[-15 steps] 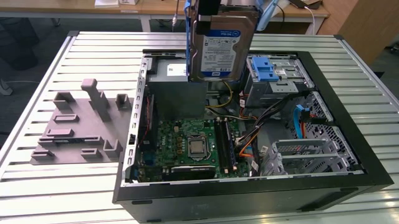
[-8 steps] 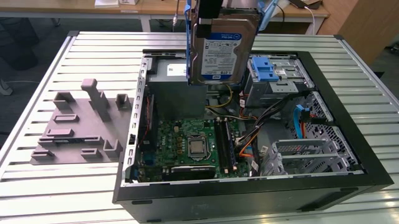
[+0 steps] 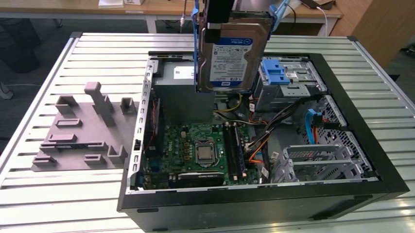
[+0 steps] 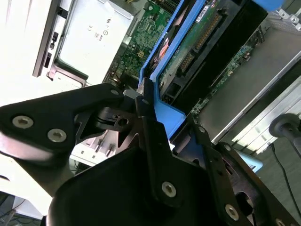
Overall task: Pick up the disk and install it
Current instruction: 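Insert the disk into the insertion slot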
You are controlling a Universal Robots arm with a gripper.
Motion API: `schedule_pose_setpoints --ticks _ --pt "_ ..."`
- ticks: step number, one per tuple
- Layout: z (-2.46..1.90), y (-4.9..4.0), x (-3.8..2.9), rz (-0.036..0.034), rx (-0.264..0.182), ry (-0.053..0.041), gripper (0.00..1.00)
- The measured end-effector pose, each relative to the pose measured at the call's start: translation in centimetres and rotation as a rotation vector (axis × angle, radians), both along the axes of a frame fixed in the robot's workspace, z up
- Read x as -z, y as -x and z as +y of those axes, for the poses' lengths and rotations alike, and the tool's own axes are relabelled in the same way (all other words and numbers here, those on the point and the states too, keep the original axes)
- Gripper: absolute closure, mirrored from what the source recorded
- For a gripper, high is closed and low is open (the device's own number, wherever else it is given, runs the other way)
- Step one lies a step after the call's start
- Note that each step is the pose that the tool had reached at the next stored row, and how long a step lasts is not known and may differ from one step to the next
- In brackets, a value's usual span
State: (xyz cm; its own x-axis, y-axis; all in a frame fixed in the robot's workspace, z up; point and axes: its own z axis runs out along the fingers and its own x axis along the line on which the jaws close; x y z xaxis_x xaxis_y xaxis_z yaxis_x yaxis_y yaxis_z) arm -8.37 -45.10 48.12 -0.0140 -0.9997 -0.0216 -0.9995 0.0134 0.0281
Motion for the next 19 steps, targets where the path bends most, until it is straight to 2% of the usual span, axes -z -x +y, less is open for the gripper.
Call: schedule_pose_setpoints --ticks 12,19 --pt "-1.6 0.0 -0.01 0.0 0.0 0.0001 0.64" --pt "-2.27 0.0 0.0 0.0 0.0 0.0005 0.64"
